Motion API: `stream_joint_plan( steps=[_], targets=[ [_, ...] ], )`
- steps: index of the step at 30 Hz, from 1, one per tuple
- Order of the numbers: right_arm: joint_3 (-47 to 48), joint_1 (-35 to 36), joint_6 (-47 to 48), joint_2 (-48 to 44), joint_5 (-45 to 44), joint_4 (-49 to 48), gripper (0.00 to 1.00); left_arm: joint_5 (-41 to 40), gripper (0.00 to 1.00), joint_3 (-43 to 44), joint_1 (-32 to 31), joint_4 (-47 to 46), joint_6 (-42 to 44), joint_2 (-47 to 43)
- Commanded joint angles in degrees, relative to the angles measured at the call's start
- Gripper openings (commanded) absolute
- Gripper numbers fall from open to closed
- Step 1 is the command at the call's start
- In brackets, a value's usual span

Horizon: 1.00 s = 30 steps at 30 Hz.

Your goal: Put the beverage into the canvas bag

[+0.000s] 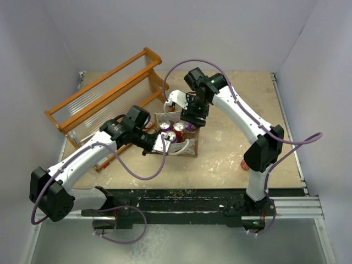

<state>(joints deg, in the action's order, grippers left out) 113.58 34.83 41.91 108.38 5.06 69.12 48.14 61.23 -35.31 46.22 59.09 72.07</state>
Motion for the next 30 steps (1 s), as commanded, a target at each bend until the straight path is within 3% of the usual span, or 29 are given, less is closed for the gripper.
stream_joint_plan(
  steps=[1,30],
  targets=[
    [0.4,-0.3,-0.5,-1.5,0.0,-3.7,0.0,2.6,0.0,0.4,-0.2,-0.8,-0.4,-0.3],
    [2.6,1.7,-2.4,1.8,-11.5,-5.2,0.0,2.0,0.0,0.5,-0.2,-0.6,0.1,0.5]
  ],
)
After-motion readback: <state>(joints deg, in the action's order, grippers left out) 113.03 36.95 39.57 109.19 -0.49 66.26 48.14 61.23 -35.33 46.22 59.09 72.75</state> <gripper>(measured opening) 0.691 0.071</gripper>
